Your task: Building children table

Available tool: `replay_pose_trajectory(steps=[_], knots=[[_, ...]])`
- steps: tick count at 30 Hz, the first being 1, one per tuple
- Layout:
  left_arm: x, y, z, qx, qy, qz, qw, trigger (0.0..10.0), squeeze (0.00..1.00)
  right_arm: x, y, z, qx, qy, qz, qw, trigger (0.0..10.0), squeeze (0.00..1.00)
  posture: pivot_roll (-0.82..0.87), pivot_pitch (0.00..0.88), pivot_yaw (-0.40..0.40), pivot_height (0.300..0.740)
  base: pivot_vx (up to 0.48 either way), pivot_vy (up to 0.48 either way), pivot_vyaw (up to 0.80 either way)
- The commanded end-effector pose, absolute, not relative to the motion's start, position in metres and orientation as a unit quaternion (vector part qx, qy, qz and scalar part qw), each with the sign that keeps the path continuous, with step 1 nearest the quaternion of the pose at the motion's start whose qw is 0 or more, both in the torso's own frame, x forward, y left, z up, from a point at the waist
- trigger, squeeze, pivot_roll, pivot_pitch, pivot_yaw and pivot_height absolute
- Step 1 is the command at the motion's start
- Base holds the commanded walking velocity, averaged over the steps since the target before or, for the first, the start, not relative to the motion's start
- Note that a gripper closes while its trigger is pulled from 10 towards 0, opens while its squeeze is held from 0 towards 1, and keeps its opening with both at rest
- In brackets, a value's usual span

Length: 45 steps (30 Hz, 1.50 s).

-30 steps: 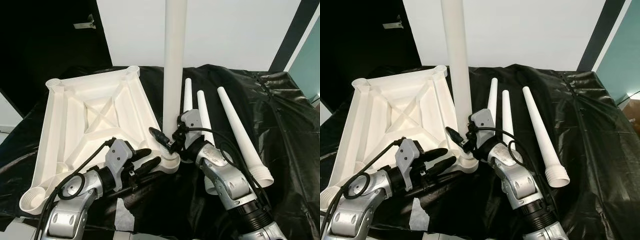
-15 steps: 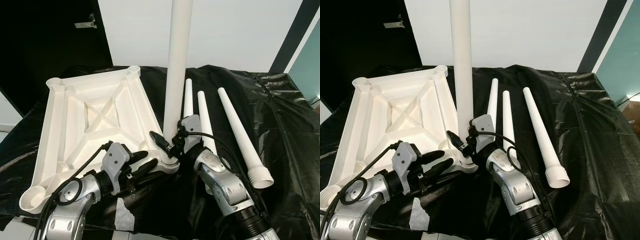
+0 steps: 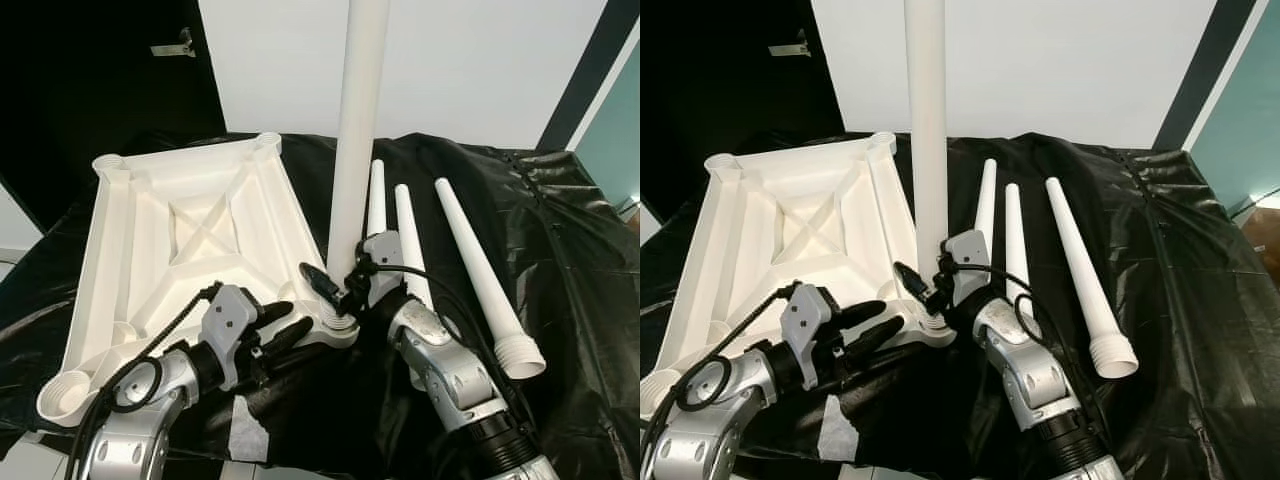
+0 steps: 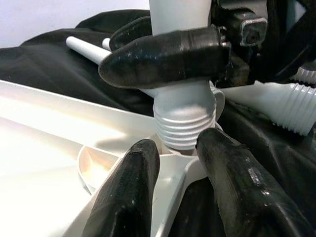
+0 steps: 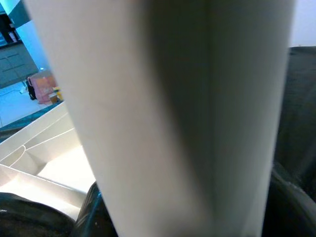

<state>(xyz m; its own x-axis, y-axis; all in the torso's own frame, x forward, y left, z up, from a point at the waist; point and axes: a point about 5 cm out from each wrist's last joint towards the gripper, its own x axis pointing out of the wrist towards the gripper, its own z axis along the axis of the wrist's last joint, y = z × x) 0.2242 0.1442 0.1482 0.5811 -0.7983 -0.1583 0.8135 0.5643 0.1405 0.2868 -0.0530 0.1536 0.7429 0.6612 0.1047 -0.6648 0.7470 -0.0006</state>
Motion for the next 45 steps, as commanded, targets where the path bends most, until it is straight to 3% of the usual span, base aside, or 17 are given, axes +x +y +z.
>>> replay_pose_trajectory(steps=[1, 45], knots=[[0.228, 0.148, 0.151, 0.104, 0.031, -0.397, 0.911, 10.0, 0.0, 0.288, -0.058, 0.144, 0.02, -0.028, 0.347, 0.937, 10.0, 0.0, 0.12, 0.0, -0.028, 0.74, 0.0, 0.0, 0.0], [0.222, 0.14, 0.152, 0.102, 0.035, -0.423, 0.9, 10.0, 0.0, 0.294, -0.068, 0.138, 0.009, -0.016, 0.348, 0.937, 10.0, 0.0, 0.1, 0.0, -0.031, 0.74, 0.0, 0.0, 0.0]])
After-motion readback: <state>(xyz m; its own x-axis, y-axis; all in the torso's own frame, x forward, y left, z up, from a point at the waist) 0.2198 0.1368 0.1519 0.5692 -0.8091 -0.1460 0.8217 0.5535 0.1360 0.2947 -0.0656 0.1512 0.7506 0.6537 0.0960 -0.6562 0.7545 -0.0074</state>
